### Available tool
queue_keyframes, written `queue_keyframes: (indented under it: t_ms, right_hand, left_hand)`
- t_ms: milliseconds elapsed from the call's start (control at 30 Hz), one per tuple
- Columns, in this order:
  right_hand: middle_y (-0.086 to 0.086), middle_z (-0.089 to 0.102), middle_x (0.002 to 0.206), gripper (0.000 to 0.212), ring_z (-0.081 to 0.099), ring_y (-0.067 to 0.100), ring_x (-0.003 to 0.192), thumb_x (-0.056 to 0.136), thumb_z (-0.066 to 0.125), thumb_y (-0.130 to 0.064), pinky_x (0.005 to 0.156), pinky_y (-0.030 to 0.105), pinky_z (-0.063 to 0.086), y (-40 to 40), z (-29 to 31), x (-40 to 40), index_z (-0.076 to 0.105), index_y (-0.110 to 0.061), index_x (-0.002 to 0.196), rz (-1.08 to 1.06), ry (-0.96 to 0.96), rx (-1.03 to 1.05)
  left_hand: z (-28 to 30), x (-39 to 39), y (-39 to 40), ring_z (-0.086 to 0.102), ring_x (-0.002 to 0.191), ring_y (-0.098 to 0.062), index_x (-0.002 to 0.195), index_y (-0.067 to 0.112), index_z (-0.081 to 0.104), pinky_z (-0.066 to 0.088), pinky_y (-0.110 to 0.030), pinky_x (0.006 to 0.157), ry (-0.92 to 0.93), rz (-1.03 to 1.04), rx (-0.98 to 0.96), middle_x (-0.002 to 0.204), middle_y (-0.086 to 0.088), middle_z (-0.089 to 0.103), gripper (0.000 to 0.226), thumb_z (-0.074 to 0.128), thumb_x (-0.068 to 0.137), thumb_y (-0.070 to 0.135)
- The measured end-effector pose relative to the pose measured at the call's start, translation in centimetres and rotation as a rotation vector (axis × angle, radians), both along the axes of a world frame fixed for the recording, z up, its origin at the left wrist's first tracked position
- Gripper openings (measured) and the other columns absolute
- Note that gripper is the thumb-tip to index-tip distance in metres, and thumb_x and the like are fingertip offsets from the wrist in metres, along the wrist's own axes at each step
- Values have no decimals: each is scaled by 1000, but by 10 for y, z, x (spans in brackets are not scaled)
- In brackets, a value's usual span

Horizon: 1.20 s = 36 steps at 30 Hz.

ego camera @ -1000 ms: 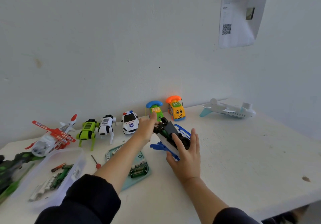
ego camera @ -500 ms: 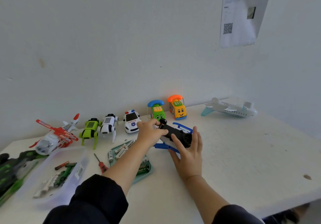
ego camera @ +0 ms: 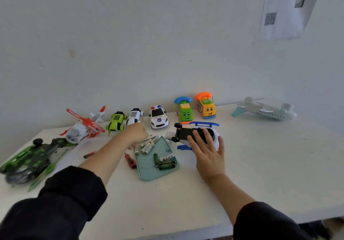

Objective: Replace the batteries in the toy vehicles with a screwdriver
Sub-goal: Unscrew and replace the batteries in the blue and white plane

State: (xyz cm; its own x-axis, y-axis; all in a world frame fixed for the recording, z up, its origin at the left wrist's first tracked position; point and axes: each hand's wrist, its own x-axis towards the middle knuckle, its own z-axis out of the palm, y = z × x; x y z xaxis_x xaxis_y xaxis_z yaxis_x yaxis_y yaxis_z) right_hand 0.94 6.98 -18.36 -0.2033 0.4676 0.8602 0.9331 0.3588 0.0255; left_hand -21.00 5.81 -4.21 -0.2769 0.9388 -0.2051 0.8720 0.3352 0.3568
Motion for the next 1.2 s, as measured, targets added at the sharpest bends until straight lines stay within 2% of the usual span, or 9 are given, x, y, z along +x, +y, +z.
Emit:
queue_keyframes:
  t_ms: [167, 267, 400, 567, 700, 800, 933, 1067, 1200]
  right_hand:
    - [5, 60, 129, 58, 32, 29, 130, 74, 45, -1, 112, 49, 5, -2, 3, -2, 42, -20, 129, -3, -6, -12]
    - [7, 60, 129, 79, 31, 31, 130, 59, 68, 9, 112, 52, 2, -3, 5, -2, 44, -18, 129, 6, -5, -37]
    - [7, 59, 131, 79, 30, 31, 131, 59, 68, 9, 110, 55, 4, -2, 5, -2, 43, -18, 129, -4, -15, -53]
    - [6, 58, 131, 57, 29, 33, 132, 76, 38, -4, 110, 54, 5, -1, 6, -2, 41, -19, 130, -43, 11, -103]
    - [8, 59, 130, 81, 31, 34, 129, 59, 75, 7, 111, 51, 3, -2, 7, -3, 44, -18, 129, -5, 38, -110]
    - [7, 59, 129, 85, 32, 34, 128, 56, 78, 7, 110, 49, 7, -3, 9, -3, 44, -19, 129, 8, 47, -120]
    - [6, 59, 130, 83, 33, 33, 128, 59, 81, 4, 111, 44, 10, -3, 8, -1, 44, -20, 130, 25, 56, -136]
    - [7, 59, 129, 88, 33, 34, 128, 55, 84, 4, 110, 42, 10, -3, 9, 0, 44, -20, 129, 28, 63, -157]
    - [7, 60, 129, 88, 33, 35, 128, 54, 84, 5, 109, 42, 11, -4, 11, 0, 44, -20, 129, 39, 82, -177]
  left_hand:
    - [-34, -24, -18, 62, 76, -23, 129, 7, 46, 49, -29, 60, 429, -92, -298, 118, -16, 56, 37, 45, 92, 6]
    - [-53, -31, -21, 56, 105, -27, 129, 20, 48, 46, -36, 83, 636, -183, -180, 126, -10, 47, 39, 45, 91, 13]
    - [-51, -43, -21, 55, 93, -24, 98, 22, 54, 46, -34, 74, 625, -149, -13, 116, -7, 45, 13, 45, 92, 15]
    - [-15, -40, -5, 52, 75, -21, 100, 12, 52, 43, -35, 62, 312, -46, 523, 94, -5, 55, 11, 50, 94, 22]
    - [13, 3, -2, 63, 73, -24, 110, 6, 48, 52, -37, 66, -202, -63, 991, 89, -11, 64, 23, 57, 90, 12]
    - [15, 36, -3, 67, 67, -26, 118, 16, 39, 56, -42, 62, -467, -160, 1102, 84, -5, 62, 37, 56, 88, 7]
    - [4, 62, 0, 65, 66, -22, 119, 12, 41, 55, -39, 64, -454, -225, 1179, 79, 4, 58, 36, 56, 88, 5]
    - [-4, 68, 3, 60, 67, -14, 120, 6, 41, 47, -16, 61, -401, -288, 1205, 79, 3, 56, 36, 58, 87, 2]
    - [-6, 72, 3, 56, 66, -4, 120, 2, 43, 46, -19, 63, -370, -320, 1198, 78, 7, 53, 37, 58, 87, -1]
